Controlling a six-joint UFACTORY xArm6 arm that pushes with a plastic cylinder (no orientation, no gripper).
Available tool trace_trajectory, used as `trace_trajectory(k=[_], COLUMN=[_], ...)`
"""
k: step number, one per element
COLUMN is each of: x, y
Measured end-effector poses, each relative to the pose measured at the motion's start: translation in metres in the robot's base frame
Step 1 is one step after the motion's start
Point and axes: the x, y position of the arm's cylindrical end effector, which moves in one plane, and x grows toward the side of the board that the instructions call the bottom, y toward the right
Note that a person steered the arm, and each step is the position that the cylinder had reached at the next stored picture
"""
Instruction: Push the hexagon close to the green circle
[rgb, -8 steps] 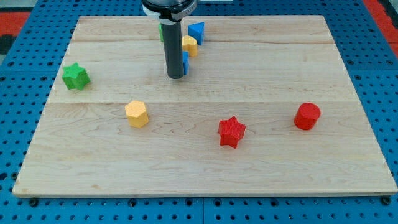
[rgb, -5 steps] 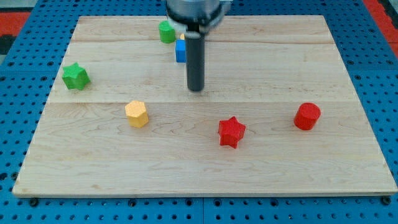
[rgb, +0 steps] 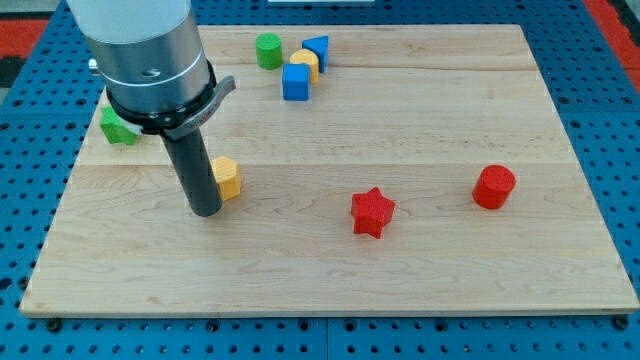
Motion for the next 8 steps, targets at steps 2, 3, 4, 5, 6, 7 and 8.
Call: trace_trajectory(k=[2,3,4,5,6,7,8], x=[-0.070,-0.103,-0.079,-0.119,-0.157,-0.195,-0.163], y=[0.042,0.018,0.001,-0.006,0.042,0.037,0.023])
